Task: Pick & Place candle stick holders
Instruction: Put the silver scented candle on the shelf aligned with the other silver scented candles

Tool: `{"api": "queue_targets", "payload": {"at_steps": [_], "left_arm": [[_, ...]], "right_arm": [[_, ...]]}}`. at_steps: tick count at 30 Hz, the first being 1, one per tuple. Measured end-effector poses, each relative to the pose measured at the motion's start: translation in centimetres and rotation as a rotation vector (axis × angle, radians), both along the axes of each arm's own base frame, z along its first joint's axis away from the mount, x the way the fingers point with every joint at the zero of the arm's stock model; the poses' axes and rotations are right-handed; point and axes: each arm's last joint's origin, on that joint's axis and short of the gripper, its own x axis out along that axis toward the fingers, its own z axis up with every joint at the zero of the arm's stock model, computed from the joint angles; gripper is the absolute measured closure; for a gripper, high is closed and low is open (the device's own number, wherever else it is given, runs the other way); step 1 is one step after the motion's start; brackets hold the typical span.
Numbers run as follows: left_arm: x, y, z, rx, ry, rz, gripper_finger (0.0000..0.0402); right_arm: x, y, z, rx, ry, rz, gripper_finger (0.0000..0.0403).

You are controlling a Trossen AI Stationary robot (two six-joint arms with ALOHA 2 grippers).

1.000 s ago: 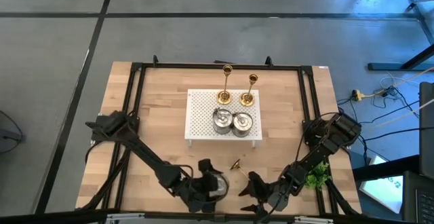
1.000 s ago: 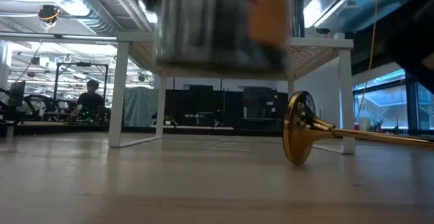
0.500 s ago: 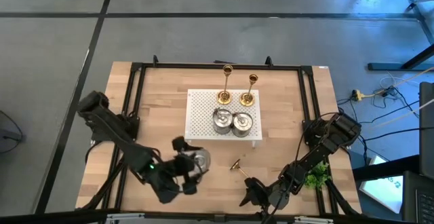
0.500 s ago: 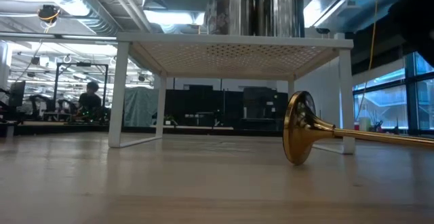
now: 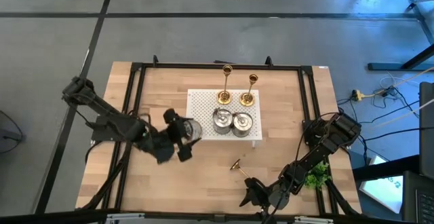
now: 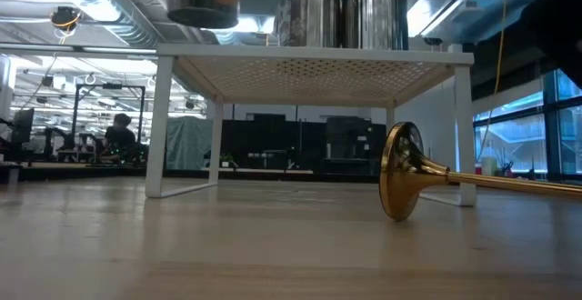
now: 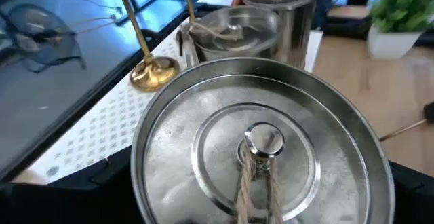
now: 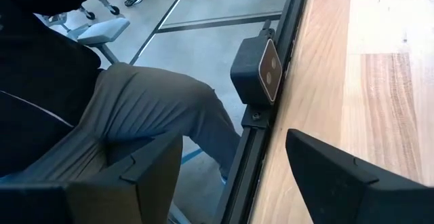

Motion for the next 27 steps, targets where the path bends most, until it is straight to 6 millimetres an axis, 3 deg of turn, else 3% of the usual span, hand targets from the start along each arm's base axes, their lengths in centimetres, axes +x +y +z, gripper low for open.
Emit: {"api": "queue_targets", "payload": {"at_steps": [7,15,27], "left_arm": [[0.6,3.2,-1.1,-0.099,-0.114,-0.186,0.0048],[1.2,5.7,-2.8,-0.092,-0.05,-0.139,0.0048],[1.7,7.1,-3.1,-0.156,-0.04,-0.137,0.0048]], "right_arm": [[0.3,-0.3,-0.1,-0.005,0.004,-0.011,0.0137],[0.3,-0.3,0.0,-0.005,0.004,-0.01,0.0137],[0.3,-0.3,0.0,-0.005,0.004,-0.01,0.0137]]}}
